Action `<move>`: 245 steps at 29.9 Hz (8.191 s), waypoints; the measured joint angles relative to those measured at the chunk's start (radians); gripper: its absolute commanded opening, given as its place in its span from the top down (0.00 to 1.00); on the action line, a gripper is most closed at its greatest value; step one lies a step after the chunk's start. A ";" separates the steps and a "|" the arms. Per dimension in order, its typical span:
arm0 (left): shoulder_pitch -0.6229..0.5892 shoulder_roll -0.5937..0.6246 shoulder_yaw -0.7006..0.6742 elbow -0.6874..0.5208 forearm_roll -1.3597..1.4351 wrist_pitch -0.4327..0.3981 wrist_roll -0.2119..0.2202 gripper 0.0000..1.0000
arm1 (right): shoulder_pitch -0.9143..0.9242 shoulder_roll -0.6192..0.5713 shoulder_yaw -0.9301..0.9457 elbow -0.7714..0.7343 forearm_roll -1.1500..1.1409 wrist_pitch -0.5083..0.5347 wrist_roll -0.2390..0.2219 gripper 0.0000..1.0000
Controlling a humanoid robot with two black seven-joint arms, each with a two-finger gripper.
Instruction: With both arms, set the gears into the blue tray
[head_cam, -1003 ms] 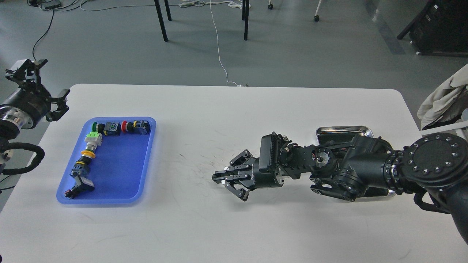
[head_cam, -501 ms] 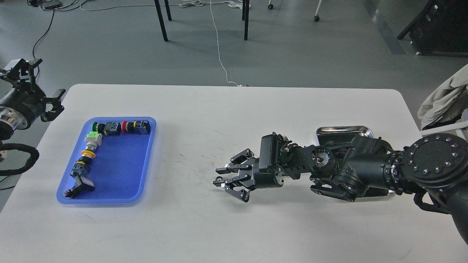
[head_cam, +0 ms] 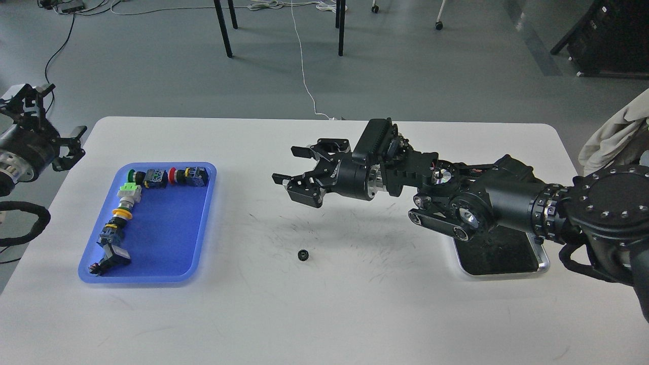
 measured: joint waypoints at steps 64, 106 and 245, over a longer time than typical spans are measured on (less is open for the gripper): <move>-0.137 0.379 0.048 -1.024 1.127 0.092 0.316 0.02 | -0.258 -0.608 0.370 0.028 1.226 0.287 -0.041 0.05; -0.125 0.231 0.044 -1.241 1.633 0.241 -0.063 0.03 | -0.421 -0.528 0.736 0.041 1.326 0.252 -0.155 0.04; 0.238 -0.330 0.233 -0.418 2.216 0.914 -0.209 0.90 | -0.348 -0.510 0.854 0.042 1.152 0.242 -0.179 0.02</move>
